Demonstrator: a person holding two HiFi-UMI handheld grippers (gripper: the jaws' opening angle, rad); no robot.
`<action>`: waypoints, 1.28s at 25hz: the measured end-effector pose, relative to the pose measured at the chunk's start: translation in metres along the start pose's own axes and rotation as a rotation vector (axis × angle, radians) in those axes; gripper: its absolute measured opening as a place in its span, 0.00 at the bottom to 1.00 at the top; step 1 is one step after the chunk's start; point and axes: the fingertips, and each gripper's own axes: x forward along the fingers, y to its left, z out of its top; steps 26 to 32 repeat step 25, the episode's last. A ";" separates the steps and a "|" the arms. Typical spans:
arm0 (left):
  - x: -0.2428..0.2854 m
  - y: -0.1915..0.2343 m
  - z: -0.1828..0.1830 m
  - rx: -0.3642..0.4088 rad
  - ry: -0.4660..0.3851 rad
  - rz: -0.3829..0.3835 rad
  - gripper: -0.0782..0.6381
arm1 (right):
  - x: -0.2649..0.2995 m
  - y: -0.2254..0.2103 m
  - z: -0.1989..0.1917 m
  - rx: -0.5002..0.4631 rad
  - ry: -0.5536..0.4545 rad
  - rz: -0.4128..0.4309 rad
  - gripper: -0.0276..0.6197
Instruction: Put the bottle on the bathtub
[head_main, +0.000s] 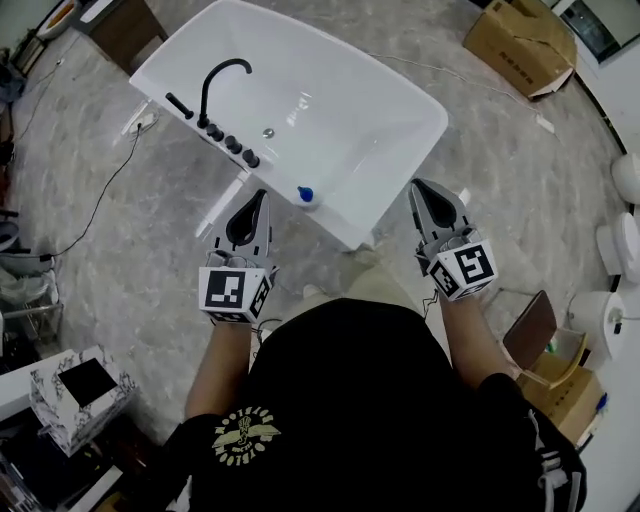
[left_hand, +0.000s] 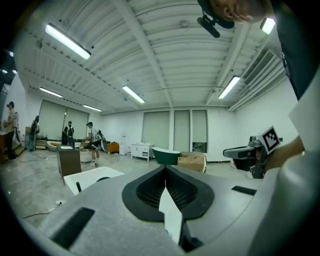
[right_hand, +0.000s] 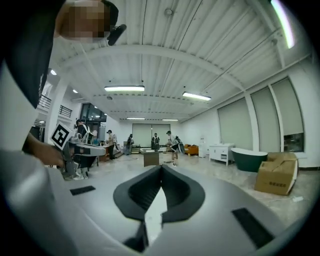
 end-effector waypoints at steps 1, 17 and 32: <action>0.000 -0.005 0.000 -0.001 0.000 -0.015 0.12 | -0.010 -0.001 0.003 -0.007 0.005 -0.023 0.06; 0.011 -0.072 0.018 -0.013 0.000 0.019 0.12 | -0.062 -0.043 0.011 -0.076 0.054 0.026 0.06; 0.031 -0.104 0.010 -0.021 0.031 0.133 0.12 | -0.062 -0.084 -0.009 -0.040 0.076 0.139 0.06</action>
